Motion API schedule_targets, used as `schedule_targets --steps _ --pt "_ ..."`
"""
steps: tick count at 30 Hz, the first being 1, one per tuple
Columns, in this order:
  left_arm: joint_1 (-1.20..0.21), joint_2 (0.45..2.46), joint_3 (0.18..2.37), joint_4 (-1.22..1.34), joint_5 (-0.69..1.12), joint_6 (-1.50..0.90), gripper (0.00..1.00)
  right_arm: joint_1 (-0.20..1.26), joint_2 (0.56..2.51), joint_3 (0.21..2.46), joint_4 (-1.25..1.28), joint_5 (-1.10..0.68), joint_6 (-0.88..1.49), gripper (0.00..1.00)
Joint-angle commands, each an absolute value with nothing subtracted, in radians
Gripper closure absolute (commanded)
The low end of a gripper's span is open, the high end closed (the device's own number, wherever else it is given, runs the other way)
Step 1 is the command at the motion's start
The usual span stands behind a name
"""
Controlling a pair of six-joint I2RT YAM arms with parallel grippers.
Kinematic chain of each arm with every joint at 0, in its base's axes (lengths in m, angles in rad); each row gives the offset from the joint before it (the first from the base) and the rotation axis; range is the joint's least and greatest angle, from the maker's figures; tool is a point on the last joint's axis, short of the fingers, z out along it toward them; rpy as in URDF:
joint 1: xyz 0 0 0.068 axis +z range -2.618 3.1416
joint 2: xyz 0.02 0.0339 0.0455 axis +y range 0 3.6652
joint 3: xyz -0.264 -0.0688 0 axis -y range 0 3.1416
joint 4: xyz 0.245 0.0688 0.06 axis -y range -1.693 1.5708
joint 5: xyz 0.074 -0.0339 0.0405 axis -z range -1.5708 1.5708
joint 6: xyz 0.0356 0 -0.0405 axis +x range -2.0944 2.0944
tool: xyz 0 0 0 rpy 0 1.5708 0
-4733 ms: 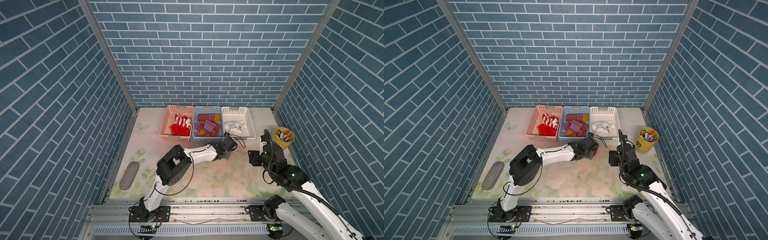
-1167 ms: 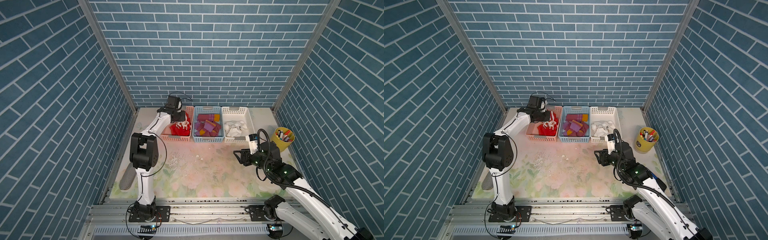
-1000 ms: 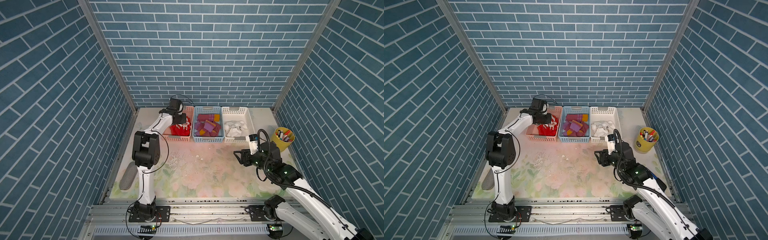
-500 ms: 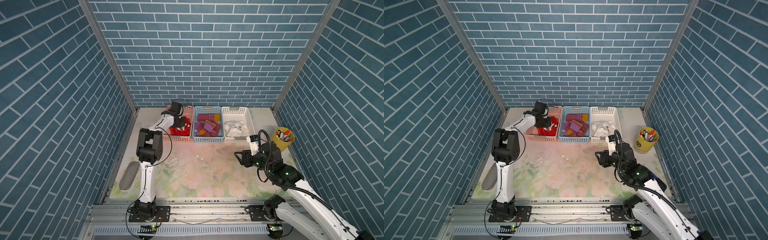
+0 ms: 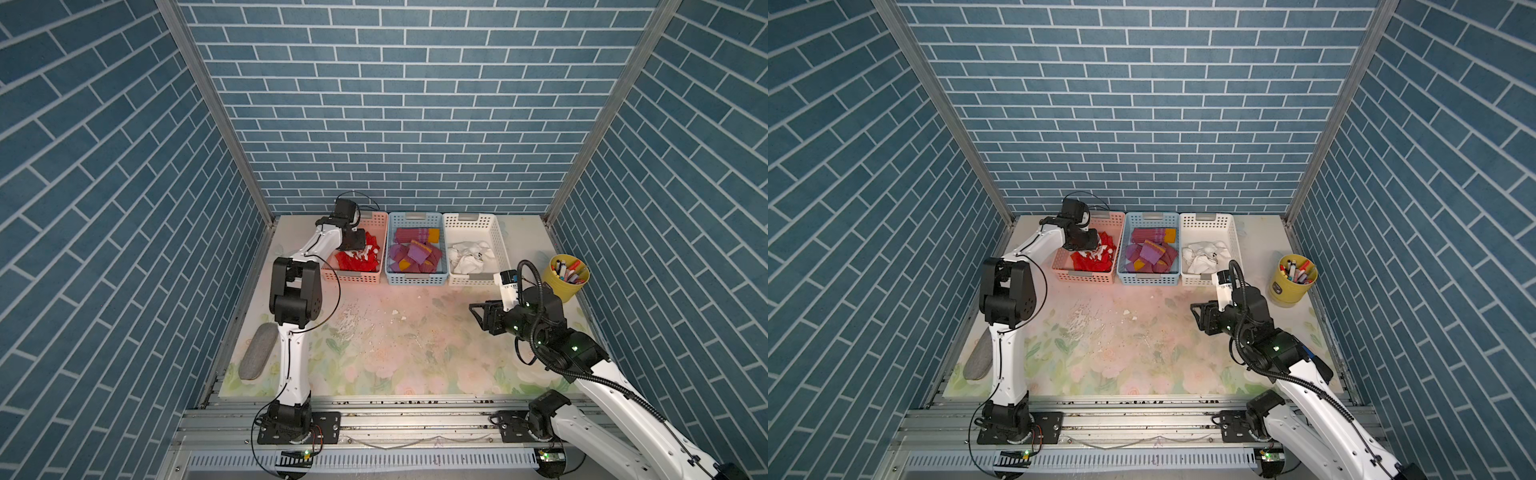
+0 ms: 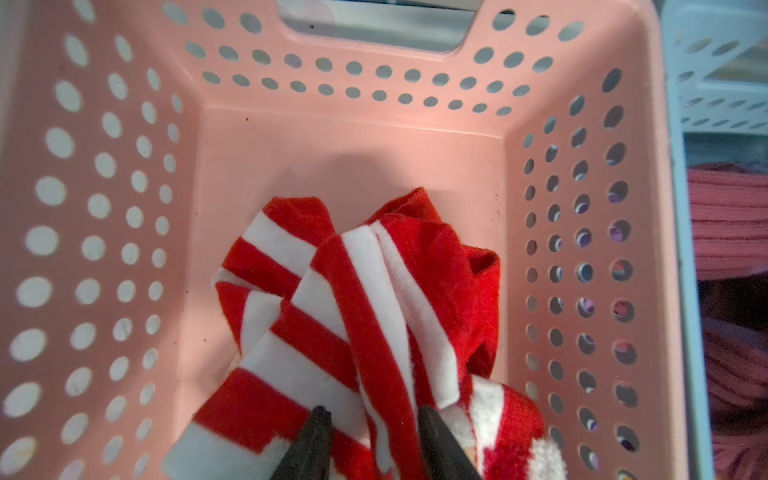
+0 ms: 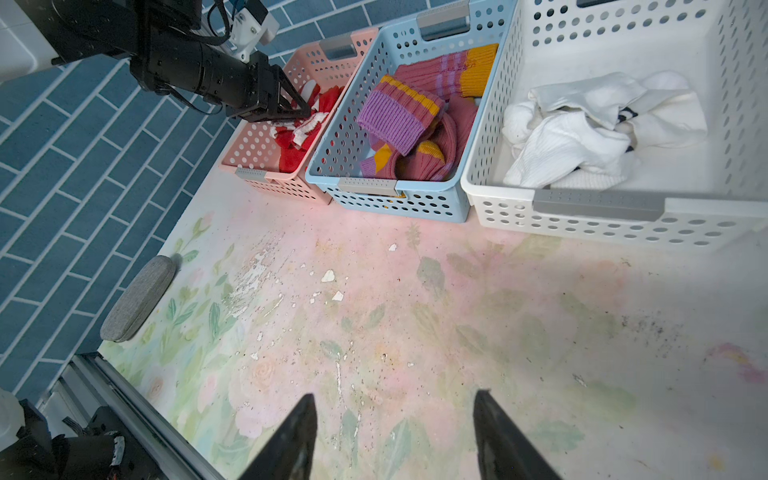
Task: Sort the socks into the basket by color
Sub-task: Place the sock in the bin, then reset both arms
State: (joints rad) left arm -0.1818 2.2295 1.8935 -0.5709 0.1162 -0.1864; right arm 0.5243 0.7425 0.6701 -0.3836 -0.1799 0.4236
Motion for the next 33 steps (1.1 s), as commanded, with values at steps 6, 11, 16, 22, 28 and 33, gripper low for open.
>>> schedule_targets --steps 6,11,16,22,28,33 --pt "-0.179 1.983 1.754 -0.466 0.155 -0.187 0.5 0.523 0.739 0.685 -0.407 -0.163 0.444 0.39" --pt "-0.185 1.852 1.691 -0.44 0.137 -0.195 0.51 0.523 0.756 0.692 -0.407 -0.162 0.431 0.38" --pt "-0.221 1.651 1.512 -0.328 0.039 -0.209 0.44 0.523 0.76 0.697 -0.403 -0.16 0.421 0.36" --pt "-0.305 1.343 1.26 -0.272 -0.207 -0.205 0.4 0.523 0.788 0.743 -0.466 -0.149 0.373 0.32" --pt "-0.311 1.084 1.095 -0.327 -0.237 -0.232 0.33 0.523 0.823 0.793 -0.5 -0.137 0.321 0.28" --pt "-0.312 0.998 1.041 -0.392 -0.191 -0.239 0.25 0.523 0.86 0.802 -0.473 -0.133 0.325 0.27"
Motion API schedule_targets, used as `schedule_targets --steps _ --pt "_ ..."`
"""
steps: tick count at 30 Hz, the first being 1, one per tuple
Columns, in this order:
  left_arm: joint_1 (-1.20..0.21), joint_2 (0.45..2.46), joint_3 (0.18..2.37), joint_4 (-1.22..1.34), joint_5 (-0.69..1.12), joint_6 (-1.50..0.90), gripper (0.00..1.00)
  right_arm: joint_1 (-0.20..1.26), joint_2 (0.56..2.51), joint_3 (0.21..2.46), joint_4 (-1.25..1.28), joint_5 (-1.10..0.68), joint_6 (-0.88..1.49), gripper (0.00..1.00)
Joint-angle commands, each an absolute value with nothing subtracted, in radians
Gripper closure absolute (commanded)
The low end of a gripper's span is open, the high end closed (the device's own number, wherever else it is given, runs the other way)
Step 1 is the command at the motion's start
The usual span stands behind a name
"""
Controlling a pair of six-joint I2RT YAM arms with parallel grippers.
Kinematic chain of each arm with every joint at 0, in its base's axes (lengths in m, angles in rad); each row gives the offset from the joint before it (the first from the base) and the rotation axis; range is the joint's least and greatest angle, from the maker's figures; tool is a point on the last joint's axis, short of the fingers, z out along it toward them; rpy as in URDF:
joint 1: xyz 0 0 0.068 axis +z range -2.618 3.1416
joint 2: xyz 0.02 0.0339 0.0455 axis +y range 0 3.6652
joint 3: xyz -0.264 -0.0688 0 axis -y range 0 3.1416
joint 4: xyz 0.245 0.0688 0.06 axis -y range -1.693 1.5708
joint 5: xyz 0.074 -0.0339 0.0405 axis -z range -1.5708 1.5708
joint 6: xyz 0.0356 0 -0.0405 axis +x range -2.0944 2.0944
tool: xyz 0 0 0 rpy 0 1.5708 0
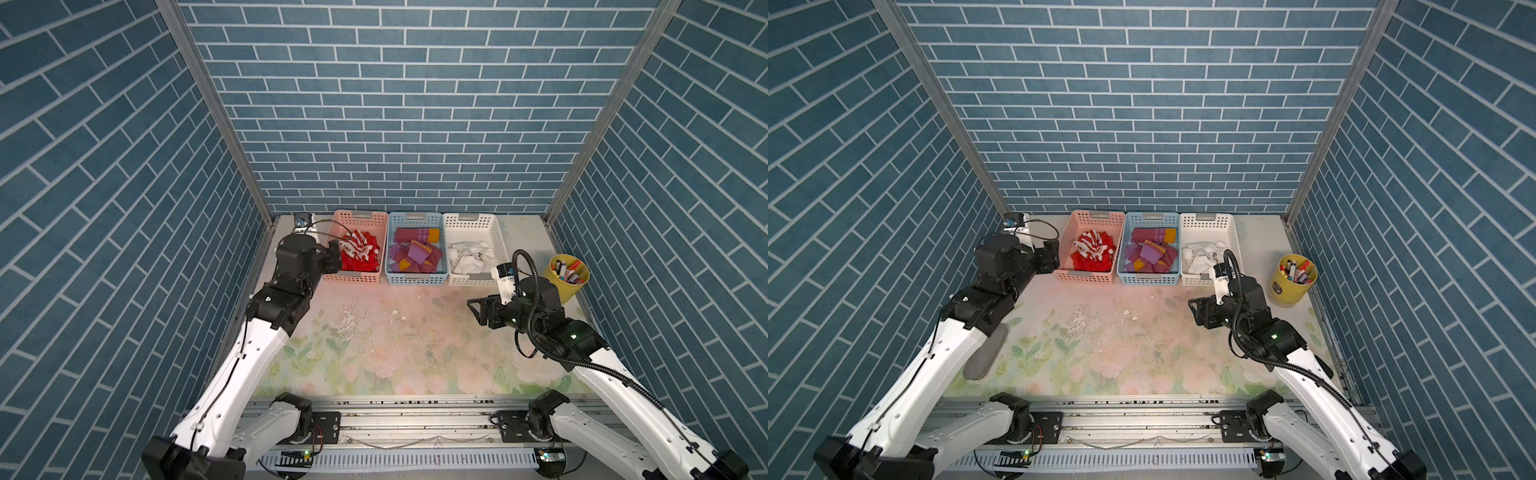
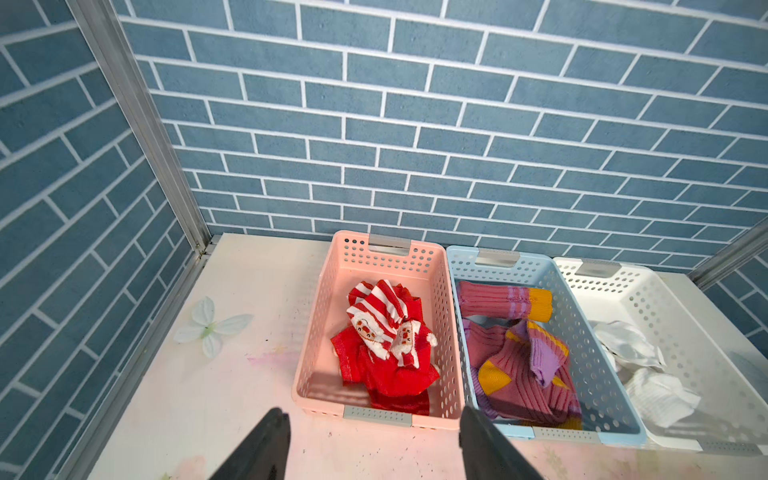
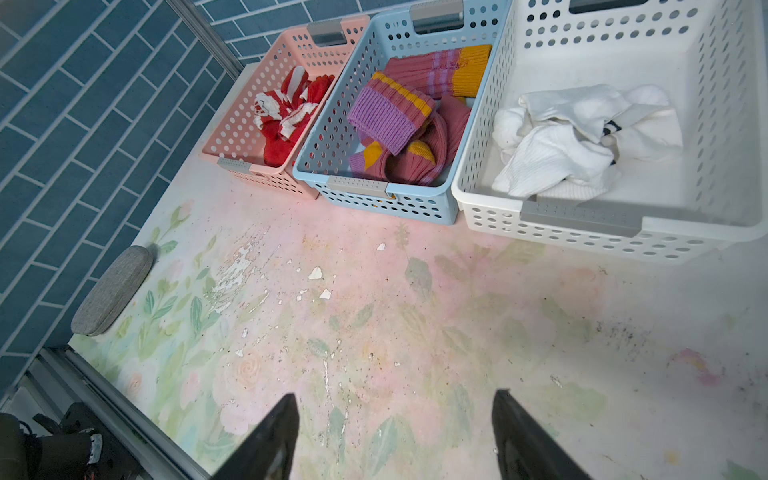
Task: Sort the socks into the basket by color
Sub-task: Reset both arms
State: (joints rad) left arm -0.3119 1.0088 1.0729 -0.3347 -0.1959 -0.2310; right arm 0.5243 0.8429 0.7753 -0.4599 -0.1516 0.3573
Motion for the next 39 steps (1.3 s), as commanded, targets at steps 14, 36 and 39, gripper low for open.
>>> schedule_targets --steps 14,36,39 --pt "-0.313 0.954 1.01 -0.433 -0.159 -0.233 0.0 0.525 0.841 0.811 -0.48 -0.032 0.343 0.01" --pt "-0.311 1.031 1.115 -0.516 -0.359 -0.073 0.0 0.422 1.044 1.172 -0.579 0.45 0.189 0.01" --pt "-0.31 1.045 0.991 -0.401 -0.398 0.011 0.0 0.372 1.068 1.187 -0.6 0.397 0.208 0.01"
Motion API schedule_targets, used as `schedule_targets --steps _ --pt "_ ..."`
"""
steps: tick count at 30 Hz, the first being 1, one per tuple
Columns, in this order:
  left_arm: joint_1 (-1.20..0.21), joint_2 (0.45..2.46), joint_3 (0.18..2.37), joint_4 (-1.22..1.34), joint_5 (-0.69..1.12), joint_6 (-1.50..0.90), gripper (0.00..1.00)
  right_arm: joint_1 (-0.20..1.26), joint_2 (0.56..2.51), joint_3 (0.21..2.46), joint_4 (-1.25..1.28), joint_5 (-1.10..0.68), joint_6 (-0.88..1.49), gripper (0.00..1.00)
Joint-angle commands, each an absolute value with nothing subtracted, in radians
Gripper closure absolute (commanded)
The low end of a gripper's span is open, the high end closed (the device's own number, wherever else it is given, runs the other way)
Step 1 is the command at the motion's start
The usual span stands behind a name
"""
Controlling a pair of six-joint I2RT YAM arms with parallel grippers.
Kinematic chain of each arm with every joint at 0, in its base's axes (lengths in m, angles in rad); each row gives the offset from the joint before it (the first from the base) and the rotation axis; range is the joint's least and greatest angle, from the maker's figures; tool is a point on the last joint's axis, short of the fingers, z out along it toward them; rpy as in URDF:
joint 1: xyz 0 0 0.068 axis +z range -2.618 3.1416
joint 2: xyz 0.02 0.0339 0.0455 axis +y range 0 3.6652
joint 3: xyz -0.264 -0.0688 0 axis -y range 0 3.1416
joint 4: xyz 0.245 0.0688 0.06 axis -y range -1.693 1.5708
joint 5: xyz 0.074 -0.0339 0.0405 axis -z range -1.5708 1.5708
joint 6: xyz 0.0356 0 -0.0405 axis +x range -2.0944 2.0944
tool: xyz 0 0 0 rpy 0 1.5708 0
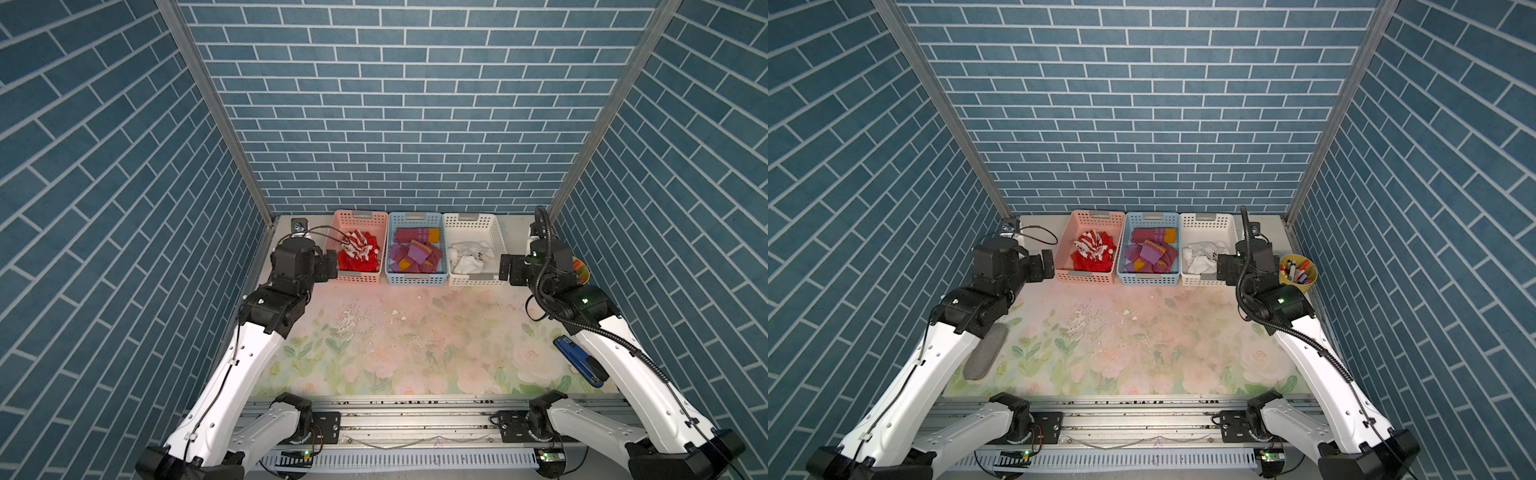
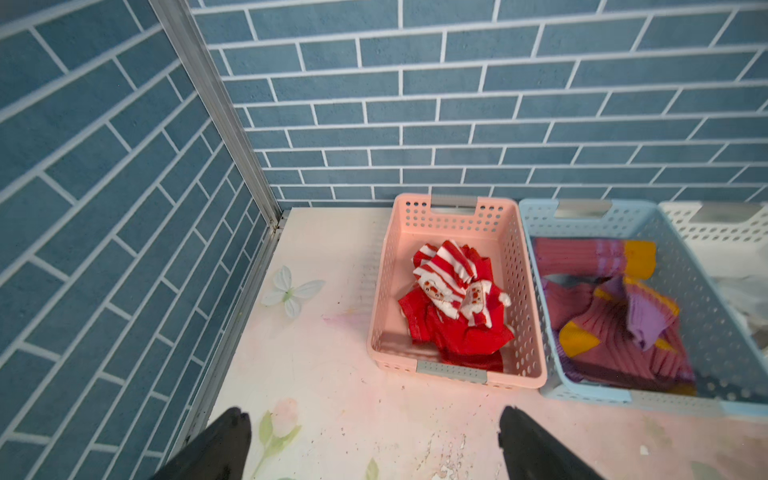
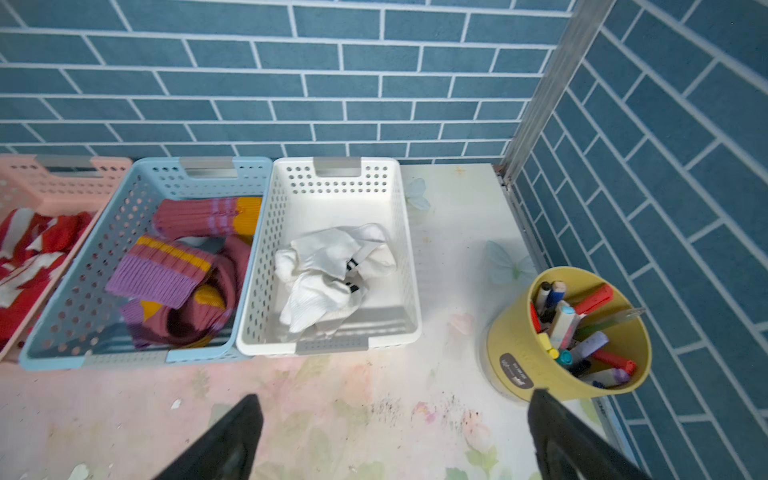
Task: Sort the socks into the basket by color
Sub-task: Reset both arms
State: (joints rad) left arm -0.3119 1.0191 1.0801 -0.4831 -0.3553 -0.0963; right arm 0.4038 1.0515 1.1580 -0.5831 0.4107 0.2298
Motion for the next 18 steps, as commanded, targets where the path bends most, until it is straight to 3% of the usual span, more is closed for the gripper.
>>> schedule_targets --steps 1,4,11,18 --pt "-0.308 1.051 0.952 -0.373 -0.446 0.006 0.0 0.354 1.067 1.178 -0.593 0.366 0.213 0.01" --pt "-0.287 1.056 0.83 -0.252 -0.523 -0.009 0.0 0.306 1.058 1.127 -0.526 0.212 0.124 0.01" --pt "-0.186 1.117 0.577 0.142 -0.44 0.003 0.0 0.25 1.038 0.997 -0.416 0.225 0.121 0.01" --pt "-0.146 1.288 0.502 0.385 -0.385 0.038 0.0 0.203 0.976 0.755 -0.125 0.236 0.036 0.01"
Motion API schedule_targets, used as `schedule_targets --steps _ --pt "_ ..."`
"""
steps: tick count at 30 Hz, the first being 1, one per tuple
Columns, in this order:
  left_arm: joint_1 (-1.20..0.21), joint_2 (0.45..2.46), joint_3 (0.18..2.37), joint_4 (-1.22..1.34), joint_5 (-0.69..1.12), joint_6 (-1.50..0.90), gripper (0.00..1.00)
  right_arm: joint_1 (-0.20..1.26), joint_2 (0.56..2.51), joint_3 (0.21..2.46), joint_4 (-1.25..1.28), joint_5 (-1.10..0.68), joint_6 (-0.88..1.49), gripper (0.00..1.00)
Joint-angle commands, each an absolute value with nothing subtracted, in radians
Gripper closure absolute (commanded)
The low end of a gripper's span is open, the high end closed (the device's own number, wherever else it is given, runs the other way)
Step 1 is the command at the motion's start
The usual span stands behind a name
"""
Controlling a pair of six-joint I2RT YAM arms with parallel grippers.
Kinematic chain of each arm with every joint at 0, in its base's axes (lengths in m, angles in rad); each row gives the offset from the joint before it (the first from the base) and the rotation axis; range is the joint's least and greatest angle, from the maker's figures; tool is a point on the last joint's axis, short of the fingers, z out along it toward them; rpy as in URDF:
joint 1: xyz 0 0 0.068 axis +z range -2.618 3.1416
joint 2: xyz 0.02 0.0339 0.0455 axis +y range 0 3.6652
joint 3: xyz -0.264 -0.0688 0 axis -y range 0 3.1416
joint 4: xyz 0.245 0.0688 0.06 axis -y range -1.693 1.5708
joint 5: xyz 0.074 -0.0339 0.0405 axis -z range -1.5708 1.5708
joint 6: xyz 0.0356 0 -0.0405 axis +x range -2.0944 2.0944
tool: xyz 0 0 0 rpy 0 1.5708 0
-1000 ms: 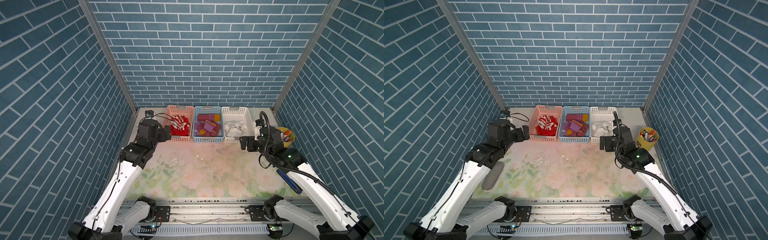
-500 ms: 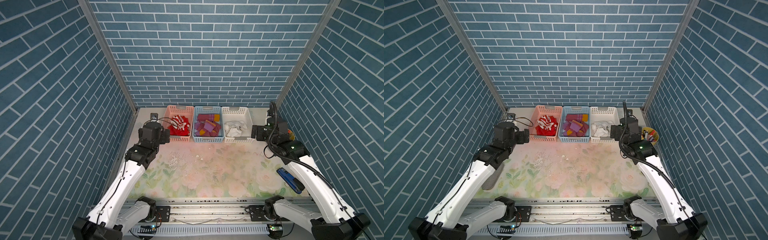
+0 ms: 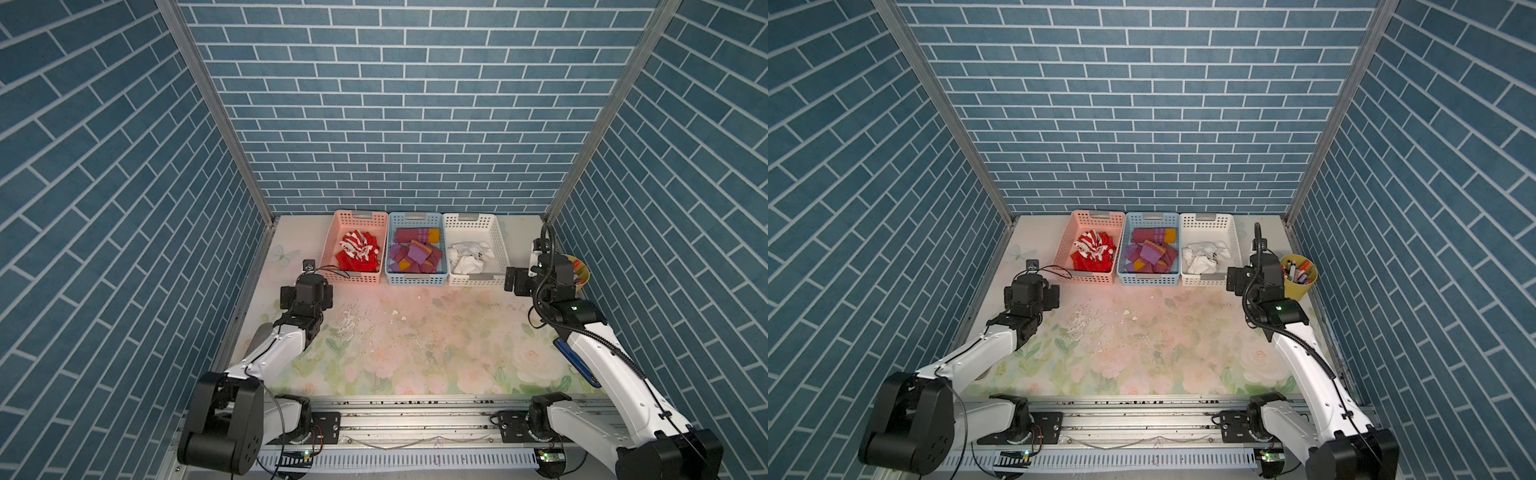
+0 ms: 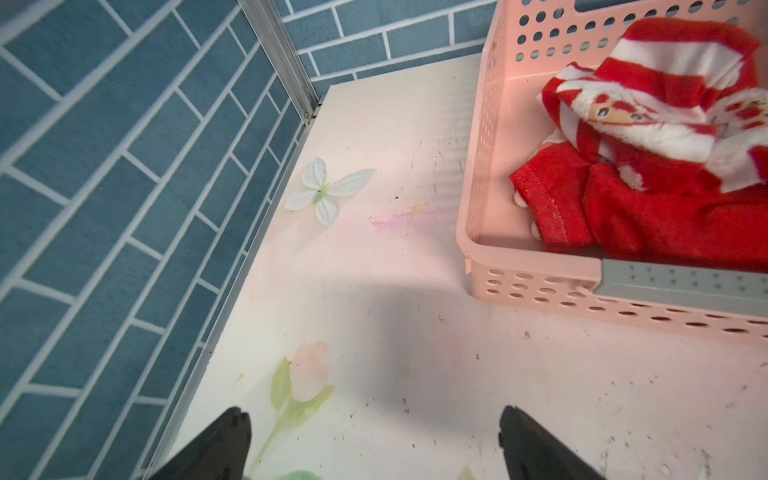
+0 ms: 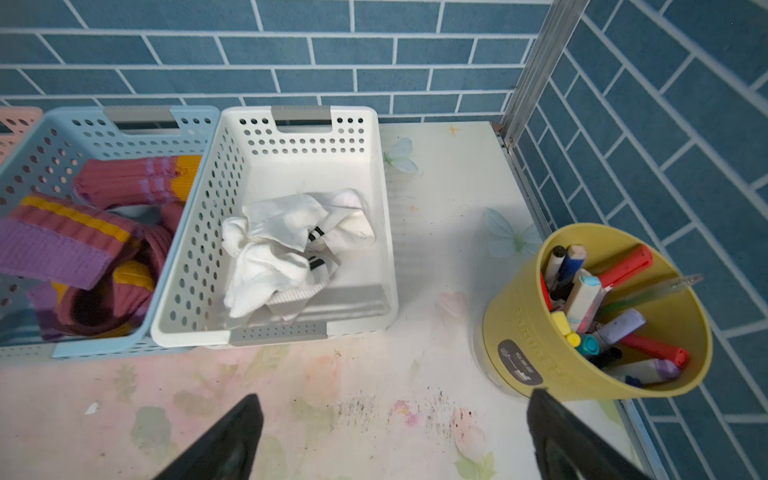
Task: Sort the socks into the basket by color
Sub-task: Reset both arms
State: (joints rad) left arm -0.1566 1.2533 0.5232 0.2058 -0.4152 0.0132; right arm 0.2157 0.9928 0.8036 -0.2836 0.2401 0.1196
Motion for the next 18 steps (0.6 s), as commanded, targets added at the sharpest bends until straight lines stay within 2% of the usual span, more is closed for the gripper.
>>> schedule_targets --steps 1,5,9,13,16,18 --pt "-0.143 1.302 0.494 0.418 -0.372 0.038 0.0 0.195 0.979 0.726 -0.089 0.243 0.009 0.01" --pt "-0.138 1.361 0.472 0.531 -0.294 0.061 0.0 0.147 0.994 0.593 0.084 0.225 -0.049 0.01" --pt "-0.136 1.397 0.47 0.59 -0.283 0.1 0.0 0.054 1.032 0.452 0.325 0.135 -0.003 0.01" --pt "-0.132 1.462 0.414 0.764 -0.296 0.106 0.0 -0.011 1.148 0.374 0.534 0.066 0.017 0.01" --pt "-0.127 1.446 0.392 0.782 -0.26 0.111 0.0 -0.051 1.242 0.338 0.709 -0.014 0.05 0.01" --pt "-0.115 1.45 0.365 0.826 -0.232 0.108 0.0 -0.07 1.31 0.363 0.717 -0.066 0.052 0.01"
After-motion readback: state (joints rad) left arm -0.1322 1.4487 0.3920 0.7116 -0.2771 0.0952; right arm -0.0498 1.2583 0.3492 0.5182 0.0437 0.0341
